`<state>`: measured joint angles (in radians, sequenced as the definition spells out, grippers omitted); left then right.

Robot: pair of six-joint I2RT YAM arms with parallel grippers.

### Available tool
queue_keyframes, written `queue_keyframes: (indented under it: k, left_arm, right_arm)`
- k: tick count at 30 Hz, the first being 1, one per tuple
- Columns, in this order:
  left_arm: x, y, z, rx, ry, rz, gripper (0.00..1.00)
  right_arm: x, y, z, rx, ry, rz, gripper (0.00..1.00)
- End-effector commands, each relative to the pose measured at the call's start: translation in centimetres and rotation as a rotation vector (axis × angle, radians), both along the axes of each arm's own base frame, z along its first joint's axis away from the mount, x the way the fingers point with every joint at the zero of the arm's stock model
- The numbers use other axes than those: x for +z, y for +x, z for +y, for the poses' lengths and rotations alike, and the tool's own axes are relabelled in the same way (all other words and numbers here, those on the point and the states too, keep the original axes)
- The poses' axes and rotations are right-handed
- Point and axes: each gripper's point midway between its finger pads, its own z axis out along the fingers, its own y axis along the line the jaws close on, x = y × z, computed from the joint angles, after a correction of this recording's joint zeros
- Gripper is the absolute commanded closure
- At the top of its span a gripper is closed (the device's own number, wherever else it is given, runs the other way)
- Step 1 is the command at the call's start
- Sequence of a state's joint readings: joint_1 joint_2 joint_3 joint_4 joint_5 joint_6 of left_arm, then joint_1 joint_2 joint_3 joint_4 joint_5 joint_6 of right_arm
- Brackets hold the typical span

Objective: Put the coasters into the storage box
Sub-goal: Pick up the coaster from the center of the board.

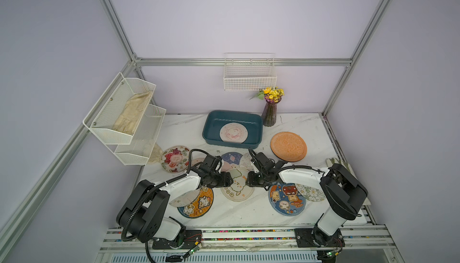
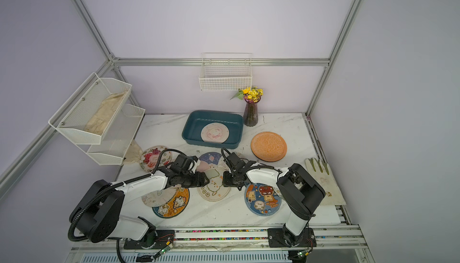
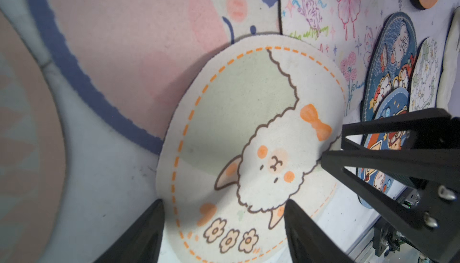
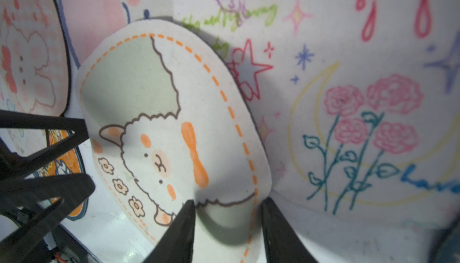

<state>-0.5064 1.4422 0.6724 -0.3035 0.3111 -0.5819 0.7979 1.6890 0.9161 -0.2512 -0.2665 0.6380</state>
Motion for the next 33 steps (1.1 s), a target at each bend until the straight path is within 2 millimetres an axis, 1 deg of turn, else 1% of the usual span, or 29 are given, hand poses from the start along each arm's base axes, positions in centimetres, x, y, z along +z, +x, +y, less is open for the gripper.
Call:
queue_keyframes:
  k: [1,5,8,9,12,13,17,19,23,26,29,32,33]
  left_arm:
    - [-1.3,-1.2,0.3,-0.027,0.041,0.062,0.25]
    - [-1.1,-1.2,0.2,-0.033,0.036,0.058,0.25]
    - [-0.4,-1.1,0.1,-0.037,0.033,0.047,0.23]
    - [0.0,-0.9,0.1,-0.035,0.029,0.039,0.22]
    - [0.8,-0.7,0.2,-0.021,0.022,0.030,0.19]
    - [2.1,-0.5,0.2,-0.015,0.003,0.000,0.17]
    - [3.5,0.1,0.5,0.015,-0.034,-0.014,0.14]
    - [4.3,0.4,0.6,0.033,-0.060,-0.023,0.13]
    - [5.5,0.9,0.8,0.052,-0.094,-0.040,0.09]
    - [6.0,1.2,0.9,0.056,-0.110,-0.048,0.07]
    - [6.3,1.5,0.8,0.050,-0.121,-0.052,0.06]
    - [6.5,1.8,0.9,0.052,-0.127,-0.055,0.05]
    - [6.7,2.0,0.9,0.052,-0.131,-0.060,0.04]
  right_arm:
    - [-1.5,-1.4,-0.5,0.003,-0.030,0.056,0.70]
    - [-0.8,-1.3,-0.3,0.005,-0.018,0.050,0.88]
    - [0.6,-1.3,-0.2,0.006,-0.001,0.037,0.99]
    - [1.2,-1.3,-0.2,0.008,0.008,0.031,1.00]
    - [3.2,-1.2,0.1,0.012,0.034,0.016,1.00]
    - [4.0,-1.1,0.3,0.015,0.047,0.009,1.00]
    - [7.6,-0.5,1.3,0.010,0.105,-0.021,1.00]
    - [9.6,0.1,1.9,0.009,0.129,-0.046,1.00]
    - [12.7,1.3,3.2,0.029,0.160,-0.090,1.00]
    - [14.9,2.7,4.2,0.044,0.184,-0.128,1.00]
    - [16.8,4.7,5.3,0.052,0.209,-0.165,1.00]
    - [18.9,7.2,6.4,0.061,0.241,-0.210,1.00]
    - [19.3,8.1,6.8,0.064,0.248,-0.220,1.00]
